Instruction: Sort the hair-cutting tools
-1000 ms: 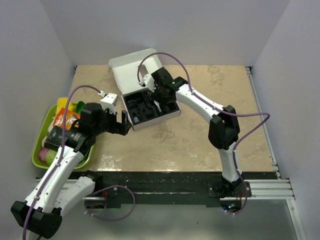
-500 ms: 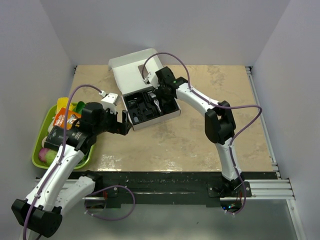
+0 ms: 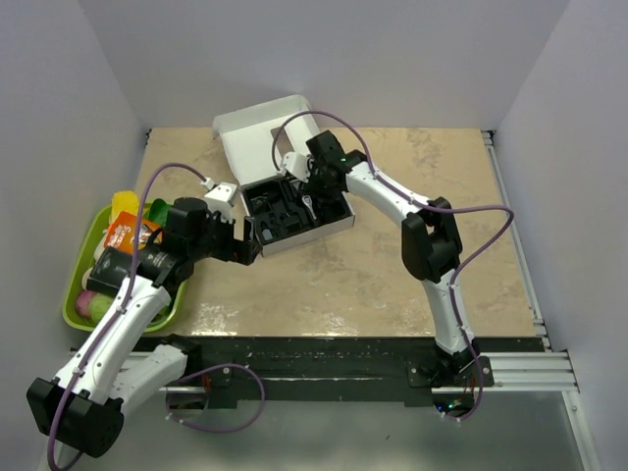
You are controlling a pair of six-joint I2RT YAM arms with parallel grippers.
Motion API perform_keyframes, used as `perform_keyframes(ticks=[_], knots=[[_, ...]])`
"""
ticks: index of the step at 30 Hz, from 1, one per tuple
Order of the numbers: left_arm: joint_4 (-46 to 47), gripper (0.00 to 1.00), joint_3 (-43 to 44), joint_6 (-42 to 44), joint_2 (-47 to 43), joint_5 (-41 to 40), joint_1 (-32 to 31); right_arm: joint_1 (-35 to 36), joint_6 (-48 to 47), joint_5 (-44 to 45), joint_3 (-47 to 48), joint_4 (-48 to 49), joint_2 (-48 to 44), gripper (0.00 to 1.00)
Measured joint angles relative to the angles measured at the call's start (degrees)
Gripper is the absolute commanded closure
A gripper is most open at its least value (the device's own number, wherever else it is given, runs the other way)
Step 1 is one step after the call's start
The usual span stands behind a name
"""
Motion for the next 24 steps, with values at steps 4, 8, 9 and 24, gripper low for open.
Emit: perform_keyframes(ticks=[4,8,9,24], knots=[[0.1,0.01,0.0,0.0,0.2,0.4,0.0,0.1,-4.7,-1.6,1.4,-2.4,0.4,0.42],[0.4,0.01,0.0,0.0,0.2,0.6,0.0,0.1,-8.2,-2.8,4.3,-4.6,1.2,0.41],[0.4,0.01,0.0,0.0,0.3,0.7,0.0,0.1,-9.0,-2.9,4.7,-5.1,1.2,0.4],[0.9,0.01,0.0,0.0,1.1,1.3,0.0,0.1,-13.5,-3.0,5.0,-9.0,3.5,0.39]])
